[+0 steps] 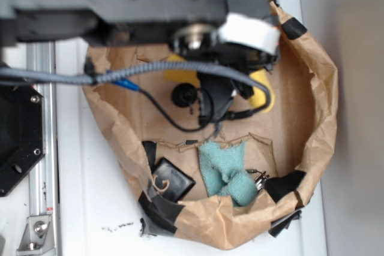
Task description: Grab the yellow cloth.
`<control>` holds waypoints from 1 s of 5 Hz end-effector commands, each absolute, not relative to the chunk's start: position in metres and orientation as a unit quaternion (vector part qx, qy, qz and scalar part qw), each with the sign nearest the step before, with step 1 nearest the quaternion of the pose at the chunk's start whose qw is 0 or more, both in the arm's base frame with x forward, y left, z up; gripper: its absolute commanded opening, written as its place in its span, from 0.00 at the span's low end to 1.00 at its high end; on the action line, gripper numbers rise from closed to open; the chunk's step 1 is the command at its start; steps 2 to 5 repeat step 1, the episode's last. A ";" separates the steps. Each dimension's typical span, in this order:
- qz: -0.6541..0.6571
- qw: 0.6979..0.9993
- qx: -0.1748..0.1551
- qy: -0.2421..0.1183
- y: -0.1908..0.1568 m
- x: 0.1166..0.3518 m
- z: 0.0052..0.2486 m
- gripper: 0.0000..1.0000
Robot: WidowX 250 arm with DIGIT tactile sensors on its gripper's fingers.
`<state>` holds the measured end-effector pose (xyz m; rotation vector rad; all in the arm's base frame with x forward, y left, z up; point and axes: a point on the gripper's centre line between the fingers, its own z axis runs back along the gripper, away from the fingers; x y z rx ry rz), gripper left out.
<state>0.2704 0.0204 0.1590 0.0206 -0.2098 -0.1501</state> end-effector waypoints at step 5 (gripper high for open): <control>-0.089 0.992 0.006 -0.093 0.009 0.259 0.200 0.00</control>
